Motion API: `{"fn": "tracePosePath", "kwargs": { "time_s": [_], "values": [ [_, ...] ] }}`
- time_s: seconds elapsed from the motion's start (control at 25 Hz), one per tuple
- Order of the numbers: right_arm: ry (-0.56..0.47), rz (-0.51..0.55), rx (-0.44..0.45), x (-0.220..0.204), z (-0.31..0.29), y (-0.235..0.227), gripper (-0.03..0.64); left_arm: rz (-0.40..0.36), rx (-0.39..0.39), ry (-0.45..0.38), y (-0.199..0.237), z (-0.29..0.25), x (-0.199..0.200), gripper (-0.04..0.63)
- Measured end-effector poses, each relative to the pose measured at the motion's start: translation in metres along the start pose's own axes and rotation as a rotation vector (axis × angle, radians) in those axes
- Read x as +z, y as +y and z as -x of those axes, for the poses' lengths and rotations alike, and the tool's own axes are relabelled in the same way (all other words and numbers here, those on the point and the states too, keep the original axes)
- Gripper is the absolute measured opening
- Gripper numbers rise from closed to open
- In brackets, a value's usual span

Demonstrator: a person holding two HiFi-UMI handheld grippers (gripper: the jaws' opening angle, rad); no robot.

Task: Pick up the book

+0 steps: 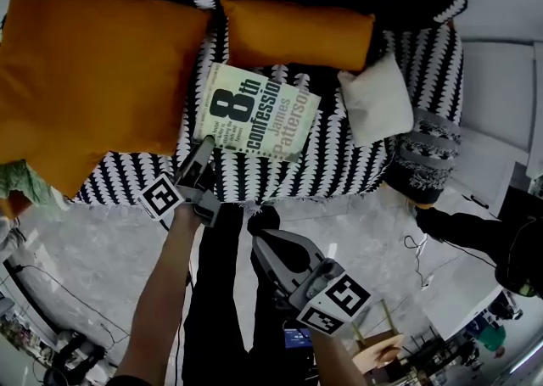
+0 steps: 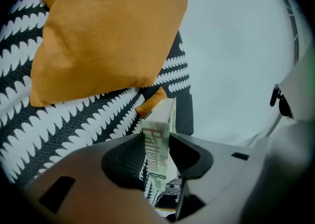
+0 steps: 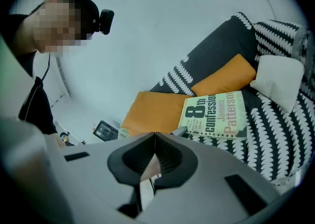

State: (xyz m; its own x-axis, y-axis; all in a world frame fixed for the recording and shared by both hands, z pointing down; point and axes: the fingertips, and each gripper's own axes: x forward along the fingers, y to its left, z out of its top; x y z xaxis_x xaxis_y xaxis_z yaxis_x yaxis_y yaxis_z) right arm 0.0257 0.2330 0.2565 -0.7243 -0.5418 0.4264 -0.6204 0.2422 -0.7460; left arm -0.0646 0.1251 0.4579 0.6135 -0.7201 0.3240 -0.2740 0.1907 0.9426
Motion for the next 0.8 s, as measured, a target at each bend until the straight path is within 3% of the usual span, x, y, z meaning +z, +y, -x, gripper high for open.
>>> {"fn": "tracePosePath", "kwargs": {
  "time_s": [0.8],
  "values": [
    [-0.081,0.069,-0.013,0.046,0.064,0.03,0.017,0.083,-0.207,-0.108,-0.136,0.027,0.009,0.163]
  ]
}}
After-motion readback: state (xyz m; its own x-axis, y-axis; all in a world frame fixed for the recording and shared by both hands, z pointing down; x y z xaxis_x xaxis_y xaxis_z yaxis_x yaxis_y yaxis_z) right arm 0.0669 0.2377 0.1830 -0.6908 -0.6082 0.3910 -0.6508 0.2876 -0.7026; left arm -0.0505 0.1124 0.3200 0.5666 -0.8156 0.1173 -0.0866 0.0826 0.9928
